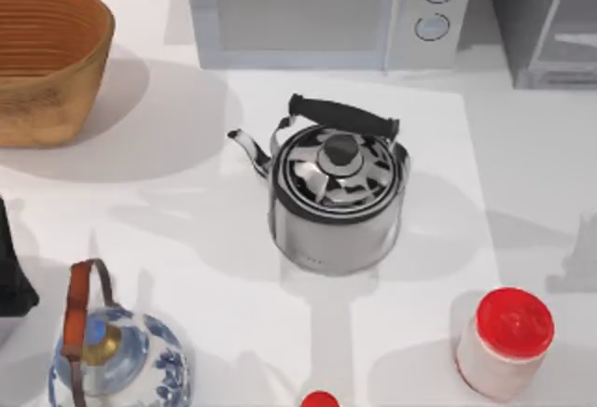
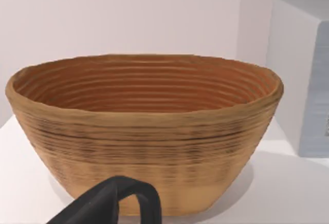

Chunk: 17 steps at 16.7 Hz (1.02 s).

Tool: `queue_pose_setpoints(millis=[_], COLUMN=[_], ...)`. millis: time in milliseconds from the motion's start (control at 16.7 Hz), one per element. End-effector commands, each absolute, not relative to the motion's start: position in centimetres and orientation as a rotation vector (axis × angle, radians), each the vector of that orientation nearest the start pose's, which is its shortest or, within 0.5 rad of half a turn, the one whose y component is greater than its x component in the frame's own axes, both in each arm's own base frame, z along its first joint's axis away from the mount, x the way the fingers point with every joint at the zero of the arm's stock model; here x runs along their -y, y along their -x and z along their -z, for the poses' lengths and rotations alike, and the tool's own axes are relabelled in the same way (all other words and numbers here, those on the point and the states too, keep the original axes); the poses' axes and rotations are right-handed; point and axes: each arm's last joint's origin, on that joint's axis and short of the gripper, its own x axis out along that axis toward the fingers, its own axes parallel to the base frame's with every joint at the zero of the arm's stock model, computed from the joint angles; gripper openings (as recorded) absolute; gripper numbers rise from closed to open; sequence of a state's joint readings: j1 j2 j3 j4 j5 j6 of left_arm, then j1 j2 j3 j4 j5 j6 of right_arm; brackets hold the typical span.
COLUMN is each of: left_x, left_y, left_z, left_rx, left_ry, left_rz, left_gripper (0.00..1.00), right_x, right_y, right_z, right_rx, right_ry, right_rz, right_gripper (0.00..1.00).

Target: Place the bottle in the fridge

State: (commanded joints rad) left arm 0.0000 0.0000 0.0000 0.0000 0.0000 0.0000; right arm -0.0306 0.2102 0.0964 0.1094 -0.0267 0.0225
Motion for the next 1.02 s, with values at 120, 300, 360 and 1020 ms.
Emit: queue_pose_setpoints(millis=[120,300,360,1020], left_x=[0.1,0.1,0.1,0.1], left_y=[-10.6,-10.6,-10.6,-10.6], left_z=[-16.0,-16.0,-16.0,-16.0], left_rx=[0.000,0.000,0.000,0.000], left_ry=[0.000,0.000,0.000,0.000], left_rz=[0.000,0.000,0.000,0.000], left_gripper=[1.00,1.00,1.00,1.00], right_x=[0.6,1.1,1.4,7.3], right_y=[-12.8,-15.7,-16.9,-34.1], right_z=[-20.0,-22.0,-22.5,-18.7], right_rx=[-0.016,-0.037,-0.045,-0.090], right_ry=[-0.022,-0.019,-0.017,-0.013], right_rz=[0.006,0.010,0.011,0.023], right_gripper=[0.01,0.01,0.01,0.01])
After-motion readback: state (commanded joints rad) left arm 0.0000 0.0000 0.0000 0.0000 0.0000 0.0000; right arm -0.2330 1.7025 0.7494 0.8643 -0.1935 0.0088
